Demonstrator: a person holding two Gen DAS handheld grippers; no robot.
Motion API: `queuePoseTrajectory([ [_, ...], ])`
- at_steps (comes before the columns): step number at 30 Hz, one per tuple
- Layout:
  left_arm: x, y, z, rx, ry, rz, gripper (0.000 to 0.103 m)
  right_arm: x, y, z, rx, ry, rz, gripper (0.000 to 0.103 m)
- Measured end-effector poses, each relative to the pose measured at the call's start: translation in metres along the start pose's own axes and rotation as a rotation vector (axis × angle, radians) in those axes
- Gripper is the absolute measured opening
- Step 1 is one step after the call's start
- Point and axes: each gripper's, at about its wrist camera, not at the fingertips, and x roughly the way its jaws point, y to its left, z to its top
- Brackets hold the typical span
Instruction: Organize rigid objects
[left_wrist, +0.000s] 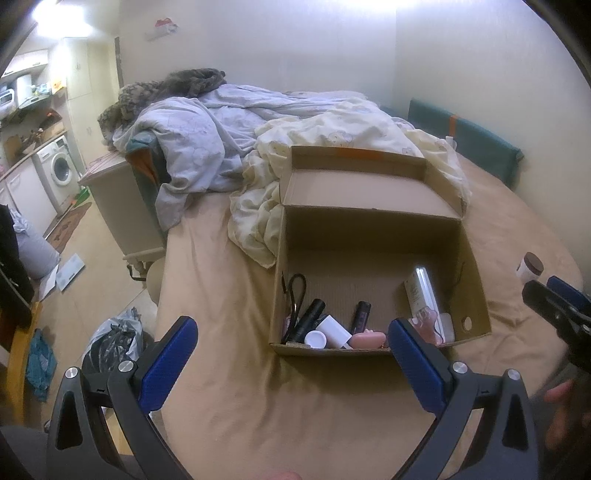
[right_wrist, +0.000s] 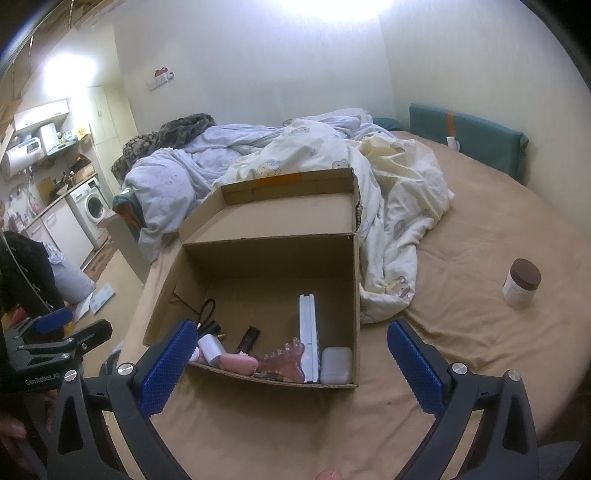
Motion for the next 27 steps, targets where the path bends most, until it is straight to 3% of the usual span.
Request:
queuePoseTrajectory([
  [27, 0.0024, 0.0013, -0.0026, -0.011, 0.017, 0.003, 0.103, 0.0037, -0.0055, 0.0004, 0.014, 0.015, 0.000, 0.103],
])
